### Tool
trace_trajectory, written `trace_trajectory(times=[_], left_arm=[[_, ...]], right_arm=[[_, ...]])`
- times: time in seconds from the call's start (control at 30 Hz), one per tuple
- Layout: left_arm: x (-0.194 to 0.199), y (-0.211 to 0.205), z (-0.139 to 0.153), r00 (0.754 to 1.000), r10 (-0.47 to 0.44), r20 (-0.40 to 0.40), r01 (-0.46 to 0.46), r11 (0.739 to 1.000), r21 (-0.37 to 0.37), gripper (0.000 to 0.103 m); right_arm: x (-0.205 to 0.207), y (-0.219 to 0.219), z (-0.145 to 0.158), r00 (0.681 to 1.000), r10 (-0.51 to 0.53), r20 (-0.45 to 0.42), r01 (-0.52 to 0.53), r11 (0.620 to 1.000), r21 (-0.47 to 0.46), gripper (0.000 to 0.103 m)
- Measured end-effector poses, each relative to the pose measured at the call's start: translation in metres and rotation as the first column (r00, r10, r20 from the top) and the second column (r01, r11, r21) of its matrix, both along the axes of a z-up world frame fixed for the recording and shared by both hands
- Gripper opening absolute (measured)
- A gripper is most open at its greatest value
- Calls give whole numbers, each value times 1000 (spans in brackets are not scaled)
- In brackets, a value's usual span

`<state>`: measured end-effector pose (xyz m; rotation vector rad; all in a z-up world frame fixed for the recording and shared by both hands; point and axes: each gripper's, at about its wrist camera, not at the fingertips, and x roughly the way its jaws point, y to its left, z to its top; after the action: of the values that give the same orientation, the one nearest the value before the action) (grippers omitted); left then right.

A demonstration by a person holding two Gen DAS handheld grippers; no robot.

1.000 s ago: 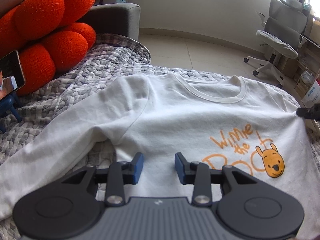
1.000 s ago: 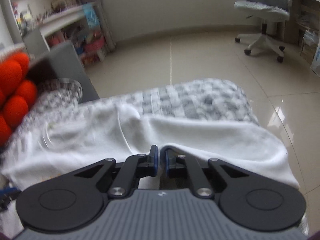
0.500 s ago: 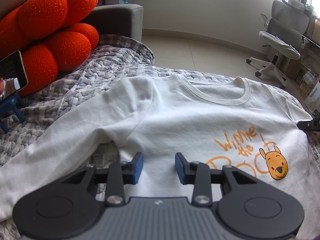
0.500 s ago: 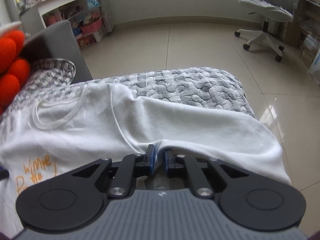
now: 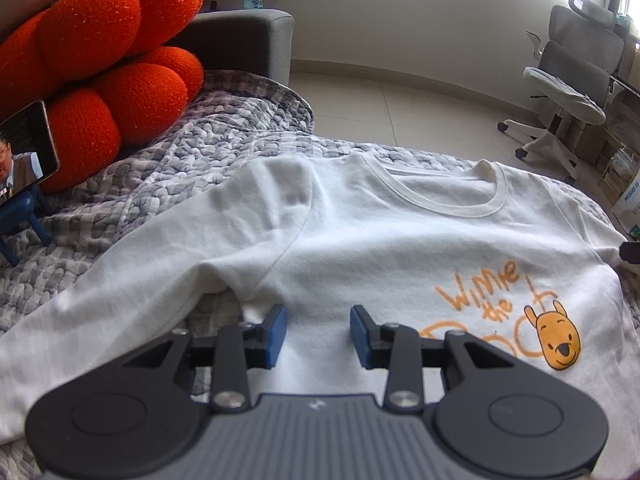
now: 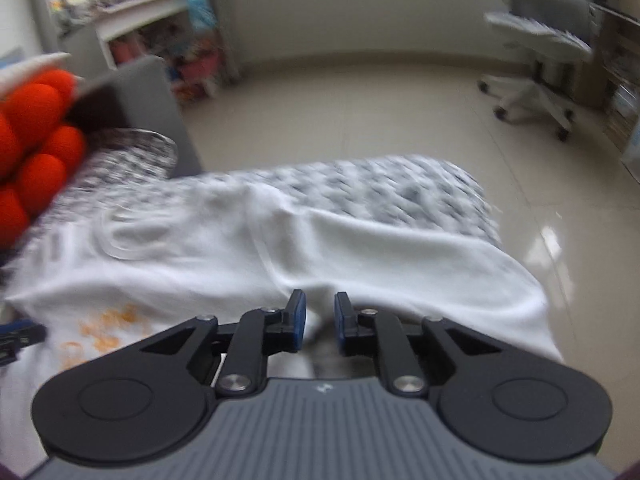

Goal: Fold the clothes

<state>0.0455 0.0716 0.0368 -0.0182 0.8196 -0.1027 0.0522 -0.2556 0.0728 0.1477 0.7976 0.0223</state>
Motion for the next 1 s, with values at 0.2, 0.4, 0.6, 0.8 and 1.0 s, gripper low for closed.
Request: trace_trajectory(times=[0.2,0.4,0.6,0.8,1.0], left_arm=[[1,-2,-2,1000,-8,3,8,1000,14,39],[-5,-1,3,1000,-18,0,18,1000,-4,41],[-1,-3,0,1000,-18,-12,18,1000,12,42],[-1,2,0,999,-34,-17,34,999,1,42],[0,3,-1,999,-39,-19,38,999,-5,42]], right_arm=[[17,25,-22,992,84,-94,-90,993,-71,18],[12,28,-15,993,100,-57,-103,993,-58,21],[15,47,-22,986,131,-106,-140,986,-86,27],[6,53,-23,978,176,-111,-186,979,-89,25],[-4,51,-23,974,189,-123,-197,979,-53,26]])
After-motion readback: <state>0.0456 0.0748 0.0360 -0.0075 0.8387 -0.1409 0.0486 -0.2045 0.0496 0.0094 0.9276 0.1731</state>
